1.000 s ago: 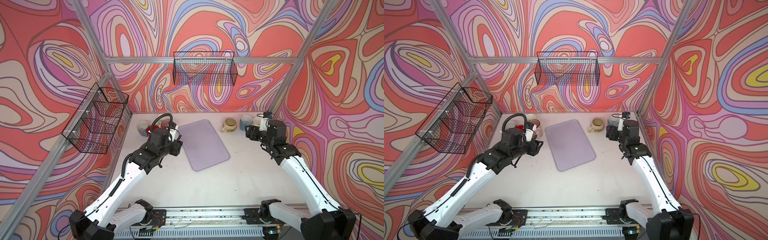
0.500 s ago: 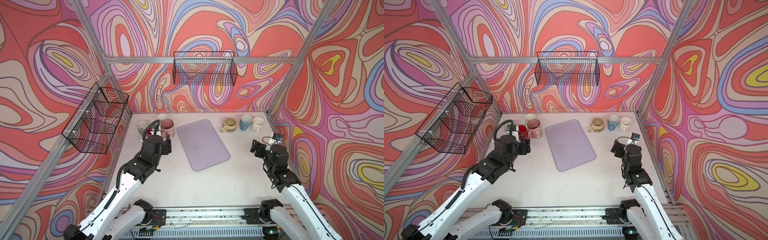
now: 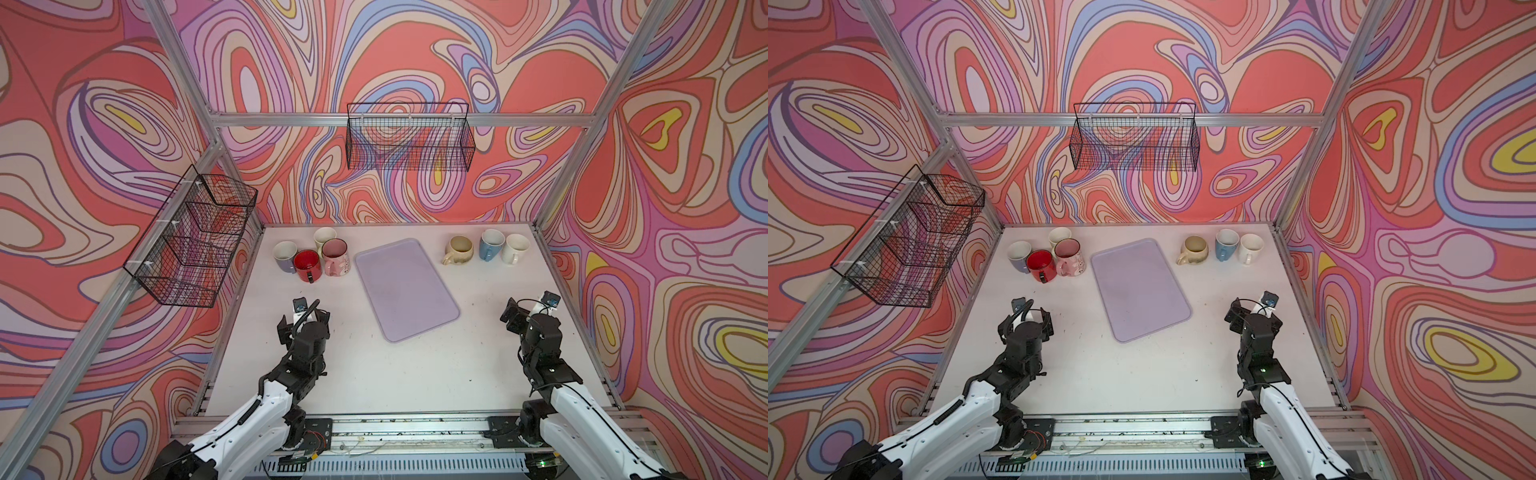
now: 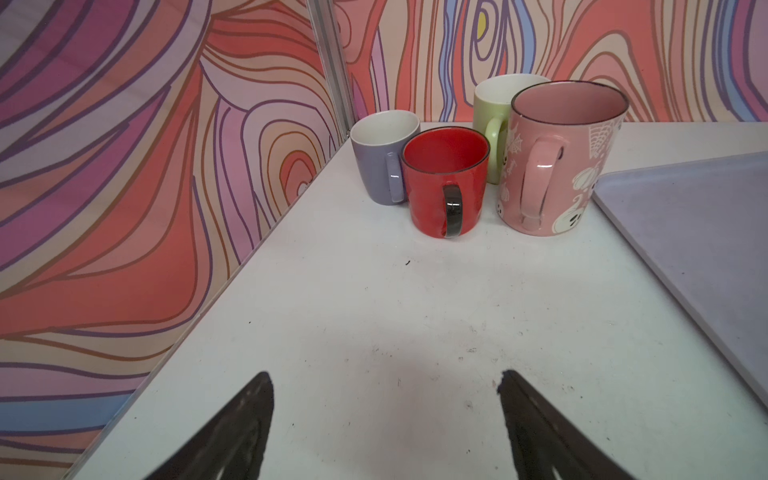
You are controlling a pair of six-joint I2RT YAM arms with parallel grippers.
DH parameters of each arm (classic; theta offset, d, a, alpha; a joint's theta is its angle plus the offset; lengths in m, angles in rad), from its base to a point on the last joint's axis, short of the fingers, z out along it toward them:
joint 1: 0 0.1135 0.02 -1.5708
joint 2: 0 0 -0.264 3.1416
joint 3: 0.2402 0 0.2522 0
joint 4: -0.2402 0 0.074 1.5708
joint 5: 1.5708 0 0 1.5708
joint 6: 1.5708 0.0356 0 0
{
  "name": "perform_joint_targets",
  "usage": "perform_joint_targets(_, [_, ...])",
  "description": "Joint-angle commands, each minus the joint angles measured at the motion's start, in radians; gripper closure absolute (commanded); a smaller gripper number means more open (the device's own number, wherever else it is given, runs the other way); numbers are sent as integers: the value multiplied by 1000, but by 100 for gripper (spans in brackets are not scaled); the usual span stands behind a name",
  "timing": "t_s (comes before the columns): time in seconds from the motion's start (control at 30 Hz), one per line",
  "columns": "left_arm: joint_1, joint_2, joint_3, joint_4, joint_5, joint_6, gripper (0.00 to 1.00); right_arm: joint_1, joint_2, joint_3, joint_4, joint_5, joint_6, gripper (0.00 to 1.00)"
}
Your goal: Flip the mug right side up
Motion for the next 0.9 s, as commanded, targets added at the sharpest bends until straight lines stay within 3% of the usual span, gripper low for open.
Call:
perform_joint_targets(0.0, [21, 32, -7, 283, -47, 121, 12, -4, 68, -33, 153, 38, -4, 2])
perform_joint_targets(0.13, [69, 140, -45, 382, -66, 142, 12, -3, 200, -58, 313, 60, -1, 2])
perform_joint_targets(0.27, [147, 250, -106, 579, 58, 141, 12, -4, 342, -67, 502, 73, 12, 2])
perform_joint_targets(0.4, [255, 289, -65, 525, 202, 60, 12, -4, 489, -26, 626, 78, -7, 2])
perform_joint_targets(0.63, [334, 450, -46, 717, 230, 74, 12, -6, 715, 77, 792, 75, -153, 2])
perform_joint_targets(0.8, [448, 622, -29, 861, 422, 18, 13, -21, 866, 130, 908, 37, -211, 2])
perform_joint_targets(0.87, [450, 568, 3, 718, 480, 23, 13, -26, 895, 146, 904, -14, -226, 2])
